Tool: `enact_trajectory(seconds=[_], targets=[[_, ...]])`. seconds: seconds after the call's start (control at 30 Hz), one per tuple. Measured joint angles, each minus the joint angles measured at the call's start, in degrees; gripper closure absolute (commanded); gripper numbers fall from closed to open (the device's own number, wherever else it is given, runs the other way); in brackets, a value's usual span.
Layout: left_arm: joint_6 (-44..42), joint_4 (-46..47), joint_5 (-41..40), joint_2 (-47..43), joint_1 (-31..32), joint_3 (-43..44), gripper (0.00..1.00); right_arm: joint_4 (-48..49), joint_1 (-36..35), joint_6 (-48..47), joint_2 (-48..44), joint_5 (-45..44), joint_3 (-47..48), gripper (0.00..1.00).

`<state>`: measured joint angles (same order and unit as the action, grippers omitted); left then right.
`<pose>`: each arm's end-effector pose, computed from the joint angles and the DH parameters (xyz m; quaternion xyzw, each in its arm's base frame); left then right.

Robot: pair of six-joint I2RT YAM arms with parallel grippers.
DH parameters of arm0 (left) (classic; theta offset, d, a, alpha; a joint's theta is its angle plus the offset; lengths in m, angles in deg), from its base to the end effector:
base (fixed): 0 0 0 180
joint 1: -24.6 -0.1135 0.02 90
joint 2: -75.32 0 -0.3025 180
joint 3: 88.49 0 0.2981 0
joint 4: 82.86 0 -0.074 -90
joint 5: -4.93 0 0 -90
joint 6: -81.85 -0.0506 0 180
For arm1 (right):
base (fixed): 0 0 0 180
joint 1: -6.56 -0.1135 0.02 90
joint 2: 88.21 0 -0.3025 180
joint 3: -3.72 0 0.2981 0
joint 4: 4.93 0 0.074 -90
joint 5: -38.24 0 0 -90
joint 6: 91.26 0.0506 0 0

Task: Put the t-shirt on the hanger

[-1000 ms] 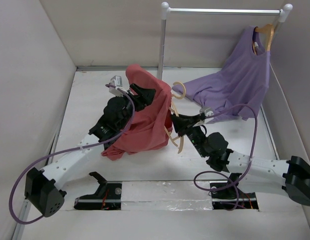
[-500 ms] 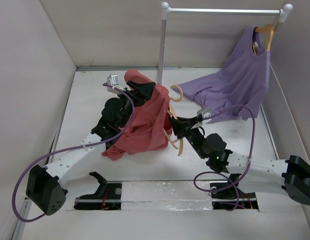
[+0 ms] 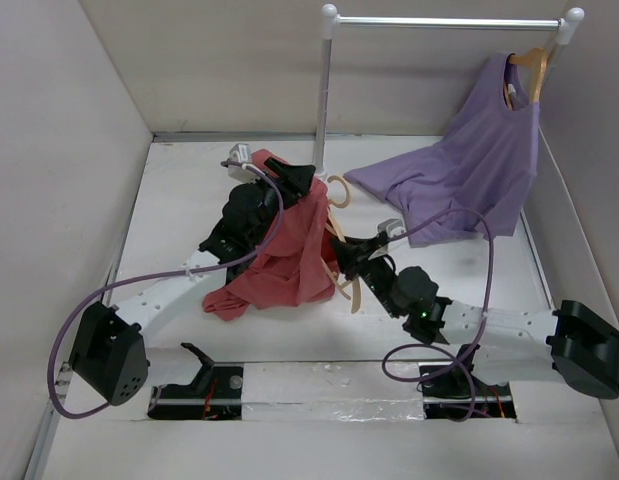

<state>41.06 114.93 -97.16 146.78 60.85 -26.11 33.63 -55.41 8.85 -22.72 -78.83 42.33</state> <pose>0.2806 -0.1926 0.3720 -0.1525 0.6346 -0.4616 0.6008 0.1505 0.2337 0.2781 -0.1053 0.6315 0.3240 0.6965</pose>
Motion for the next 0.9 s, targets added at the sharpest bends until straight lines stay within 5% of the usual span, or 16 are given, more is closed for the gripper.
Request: enact_trajectory(seconds=[0.4, 0.47, 0.53, 0.9], targets=[[0.6, 2.8, 1.7, 0.1, -0.2, -1.0, 0.67, -0.3, -0.4, -4.8, 5.8, -1.2, 6.5, 1.0], [0.4, 3.2, 2.0, -0.9, -0.3, -2.2, 0.75, -0.5, -0.4, -5.0, 6.4, -1.1, 6.8, 1.0], [0.3, 4.0, 1.2, -1.7, -0.8, -3.3, 1.0, -0.7, -0.7, -5.1, 6.8, -1.2, 7.1, 1.0], [2.3, 6.6, 2.5, -8.8, -1.9, -7.1, 1.0, -4.5, -1.5, -4.1, 8.7, 1.2, 7.5, 1.0]])
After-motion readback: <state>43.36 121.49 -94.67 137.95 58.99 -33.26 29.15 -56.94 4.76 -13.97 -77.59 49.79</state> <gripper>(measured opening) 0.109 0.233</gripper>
